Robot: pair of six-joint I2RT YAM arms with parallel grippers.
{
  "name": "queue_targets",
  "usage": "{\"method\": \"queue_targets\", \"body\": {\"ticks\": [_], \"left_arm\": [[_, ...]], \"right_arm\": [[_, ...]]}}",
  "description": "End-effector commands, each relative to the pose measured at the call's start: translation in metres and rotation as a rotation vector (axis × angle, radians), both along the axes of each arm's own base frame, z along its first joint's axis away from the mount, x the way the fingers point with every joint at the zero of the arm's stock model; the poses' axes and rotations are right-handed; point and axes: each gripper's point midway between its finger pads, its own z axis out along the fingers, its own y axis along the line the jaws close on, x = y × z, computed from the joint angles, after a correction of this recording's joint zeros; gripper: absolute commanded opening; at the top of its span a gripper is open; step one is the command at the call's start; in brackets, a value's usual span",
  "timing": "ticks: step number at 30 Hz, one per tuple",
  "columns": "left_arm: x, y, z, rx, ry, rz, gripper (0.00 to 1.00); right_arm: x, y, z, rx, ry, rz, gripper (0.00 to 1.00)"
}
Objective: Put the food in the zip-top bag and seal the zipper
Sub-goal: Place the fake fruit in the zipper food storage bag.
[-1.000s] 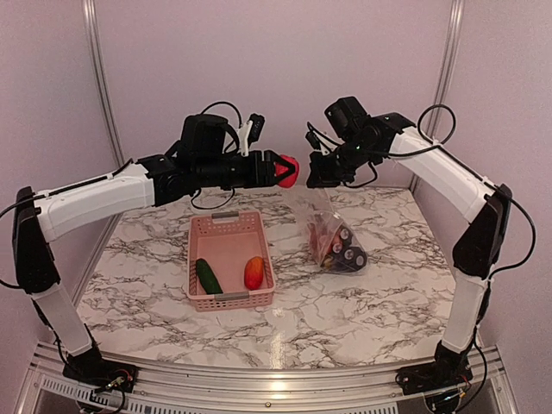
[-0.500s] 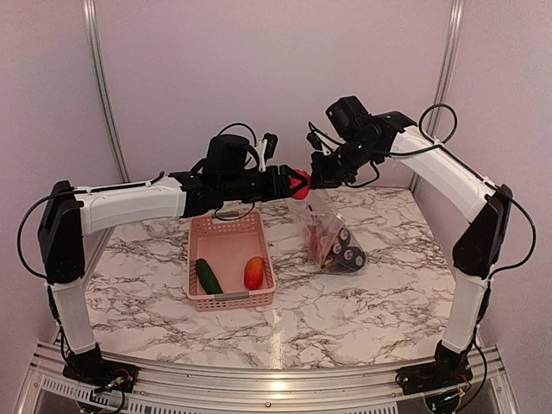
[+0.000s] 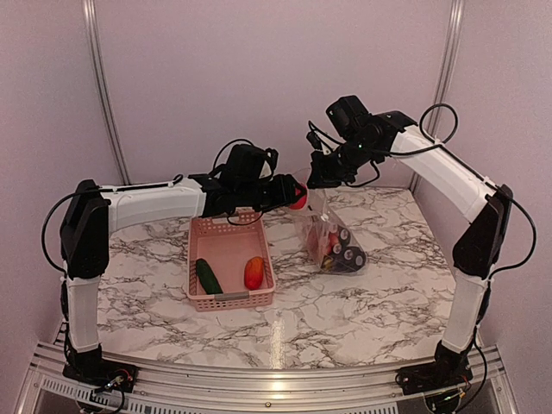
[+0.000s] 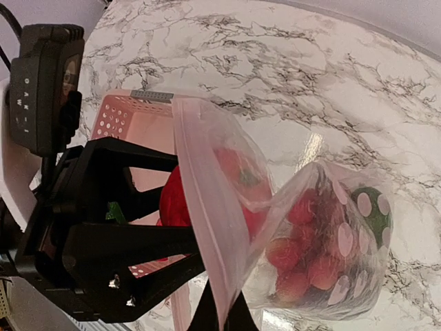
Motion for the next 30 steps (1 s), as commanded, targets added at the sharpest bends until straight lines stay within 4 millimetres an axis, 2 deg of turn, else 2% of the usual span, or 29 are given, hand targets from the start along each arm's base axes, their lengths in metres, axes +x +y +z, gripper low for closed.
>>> {"method": "queue_targets", "body": {"ticks": [1, 3, 7, 10, 13, 16, 21, 26, 30], "left_arm": [[0.006, -0.003, -0.013, 0.015, 0.068, 0.046, 0.31], [0.007, -0.007, -0.012, -0.001, 0.088, 0.043, 0.40], [0.005, -0.019, -0.004, -0.042, 0.097, 0.000, 0.53], [0.003, -0.022, 0.012, -0.054, 0.063, -0.015, 0.65], [0.001, -0.017, 0.031, -0.056, 0.017, -0.019, 0.73], [-0.002, -0.012, 0.048, -0.057, -0.016, -0.021, 0.87], [-0.009, -0.004, 0.078, -0.075, -0.058, -0.025, 0.95], [-0.018, 0.016, 0.122, -0.081, -0.147, -0.001, 0.98], [-0.026, 0.032, 0.135, -0.068, -0.170, 0.022, 0.99]], "right_arm": [[-0.003, 0.005, 0.035, 0.061, -0.064, 0.016, 0.00], [-0.003, 0.006, 0.036, 0.068, -0.063, 0.016, 0.00], [-0.004, 0.008, 0.039, 0.082, -0.061, 0.015, 0.00], [-0.004, 0.007, 0.041, 0.088, -0.064, 0.010, 0.00], [-0.005, 0.005, 0.042, 0.089, -0.067, 0.003, 0.00], [-0.007, 0.003, 0.042, 0.097, -0.064, -0.005, 0.00], [-0.008, 0.003, 0.044, 0.109, -0.066, -0.009, 0.00], [-0.008, 0.000, 0.038, 0.098, -0.061, -0.014, 0.00], [-0.010, 0.002, 0.032, 0.108, -0.052, -0.009, 0.00]]}}
